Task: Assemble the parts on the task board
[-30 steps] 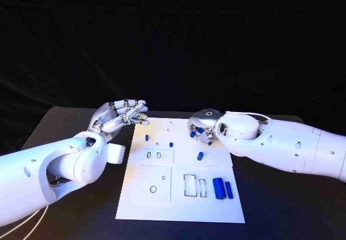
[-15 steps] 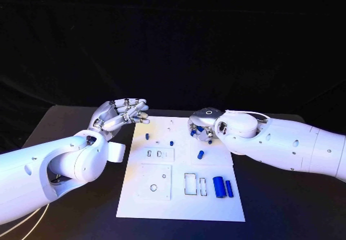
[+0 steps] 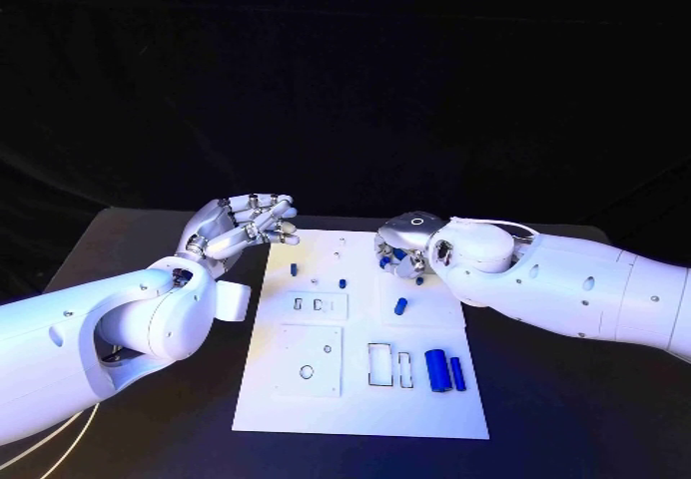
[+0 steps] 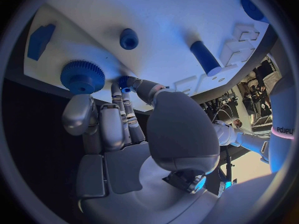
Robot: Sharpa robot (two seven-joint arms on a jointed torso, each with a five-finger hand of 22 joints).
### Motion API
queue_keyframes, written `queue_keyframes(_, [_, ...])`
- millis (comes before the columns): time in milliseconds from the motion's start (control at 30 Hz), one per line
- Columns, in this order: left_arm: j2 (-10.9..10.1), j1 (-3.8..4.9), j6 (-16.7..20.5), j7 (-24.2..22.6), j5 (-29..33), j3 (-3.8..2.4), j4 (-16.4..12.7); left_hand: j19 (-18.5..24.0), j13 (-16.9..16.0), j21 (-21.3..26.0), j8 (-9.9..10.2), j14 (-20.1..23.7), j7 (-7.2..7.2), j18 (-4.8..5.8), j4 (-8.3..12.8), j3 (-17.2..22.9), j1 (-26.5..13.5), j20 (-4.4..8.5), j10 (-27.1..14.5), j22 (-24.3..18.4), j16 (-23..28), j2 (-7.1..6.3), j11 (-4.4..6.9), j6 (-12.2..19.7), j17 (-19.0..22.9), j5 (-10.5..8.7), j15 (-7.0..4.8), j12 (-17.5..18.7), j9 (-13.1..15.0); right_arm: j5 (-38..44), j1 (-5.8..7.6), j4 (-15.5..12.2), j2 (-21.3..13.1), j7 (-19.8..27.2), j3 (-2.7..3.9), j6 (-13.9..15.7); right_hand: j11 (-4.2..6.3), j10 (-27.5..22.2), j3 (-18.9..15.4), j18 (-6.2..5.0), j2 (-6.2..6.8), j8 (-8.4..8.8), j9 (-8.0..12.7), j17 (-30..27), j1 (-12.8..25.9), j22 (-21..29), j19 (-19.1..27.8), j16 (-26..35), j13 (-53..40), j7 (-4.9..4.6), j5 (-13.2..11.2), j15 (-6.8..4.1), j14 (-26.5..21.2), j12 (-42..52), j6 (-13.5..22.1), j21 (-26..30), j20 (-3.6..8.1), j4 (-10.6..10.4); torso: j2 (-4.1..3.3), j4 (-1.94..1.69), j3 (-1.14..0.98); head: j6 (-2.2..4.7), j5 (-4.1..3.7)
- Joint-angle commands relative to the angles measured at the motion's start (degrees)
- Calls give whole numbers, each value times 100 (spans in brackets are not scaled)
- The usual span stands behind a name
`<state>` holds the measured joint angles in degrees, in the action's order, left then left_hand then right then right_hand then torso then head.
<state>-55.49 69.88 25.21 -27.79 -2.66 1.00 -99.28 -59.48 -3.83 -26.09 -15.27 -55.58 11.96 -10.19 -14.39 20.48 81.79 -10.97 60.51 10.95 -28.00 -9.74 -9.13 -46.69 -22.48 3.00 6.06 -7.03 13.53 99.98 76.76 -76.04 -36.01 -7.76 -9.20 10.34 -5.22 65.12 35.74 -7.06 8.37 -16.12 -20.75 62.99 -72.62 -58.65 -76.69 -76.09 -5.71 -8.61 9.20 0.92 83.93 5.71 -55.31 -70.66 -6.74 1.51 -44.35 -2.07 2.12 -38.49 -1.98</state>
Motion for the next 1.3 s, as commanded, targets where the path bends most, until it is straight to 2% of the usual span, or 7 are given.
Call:
queue_keyframes(33, [1, 12, -107, -23, 26, -6, -7, 25, -4, -32, 20, 26, 65, -11, -27, 6, -25, -14, -14, 5, -34, 10, -14, 27, -5, -12, 4, 20, -6, 63, -13, -96, -50, -46, -2, 309, 8, 70, 34, 101, -41, -45, -32, 17, -17, -38, -16, -38, -12, 7, -8, -57, 106, 30, -63, -47, 38, -5, 15, 2, 3, -1, 11])
queue_keyframes(200, [-4, 12, -105, -23, 36, -6, 7, 28, -4, -38, 23, 32, 65, -11, -22, 11, -15, -14, -17, 8, -41, 18, -15, 30, -14, -13, 4, 25, -6, 105, 0, -227, -100, -126, 28, 576, 15, 92, 37, 107, -40, -58, -46, 21, -20, -75, -30, -44, -11, 14, -9, -63, 108, 33, -81, -69, 42, -5, 18, 6, 9, 36, 20])
queue_keyframes(333, [-4, 12, -107, -24, 42, -6, 15, 28, -4, -38, 23, 32, 65, -11, -22, 11, -15, -14, -17, 8, -41, 18, -15, 30, -14, -13, 4, 25, -6, 163, 37, -210, -36, -229, 55, 792, 15, 92, 37, 112, -39, -59, -47, 12, -20, -96, -39, -40, -11, 15, -9, -64, 106, 33, -82, -82, 43, -5, 13, 6, 9, 70, 31])
queue_keyframes(533, [1, 13, -110, -25, 45, -6, 18, 28, -4, -38, 23, 32, 65, -11, -22, 11, -15, -14, -17, 8, -41, 18, -15, 30, -14, -13, 4, 25, -6, 194, 89, 62, 216, -292, 70, 972, 16, 91, 38, 114, -38, -60, -49, 18, -21, -110, -45, -44, -10, 15, -8, -64, 107, 32, -83, -90, 43, -5, 2, -9, 8, 117, 34])
queue_keyframes(733, [9, 13, -111, -24, 46, -6, 9, 28, -4, -38, 23, 32, 65, -11, -22, 11, -15, -14, -17, 8, -41, 18, -15, 30, -14, -13, 4, 25, -6, 177, 107, 292, 466, -292, 74, 1050, 16, 87, 39, 116, -32, -60, -52, 30, -21, -118, -48, -51, -7, 15, -2, -65, 110, 26, -82, -96, 44, -3, -9, -9, 2, 145, 50])
queue_keyframes(967, [28, 14, -114, -24, 47, -6, 2, 28, -4, -38, 23, 32, 65, -11, -22, 11, -15, -14, -17, 8, -41, 18, -15, 30, -14, -13, 4, 25, -6, 135, 111, 569, 790, -265, 77, 1135, 14, 84, 40, 118, -26, -59, -54, 27, -19, -131, -53, -52, -5, 13, 7, -66, 110, 21, -79, -104, 46, -3, -16, -5, 0, 131, 72])
queue_keyframes(1300, [31, 31, -113, -23, 47, -9, -16, 33, -5, -46, 26, 41, 64, -11, -15, 14, -4, -15, -18, 12, -52, 24, -15, 32, -28, -13, 4, 32, -5, 76, 94, 899, 1080, -223, 77, 1180, 9, 75, 41, 121, -11, -54, -60, 34, -9, -144, -57, -60, 3, 5, 21, -64, 112, 7, -68, -112, 48, -9, -75, -42, 4, 141, 65])
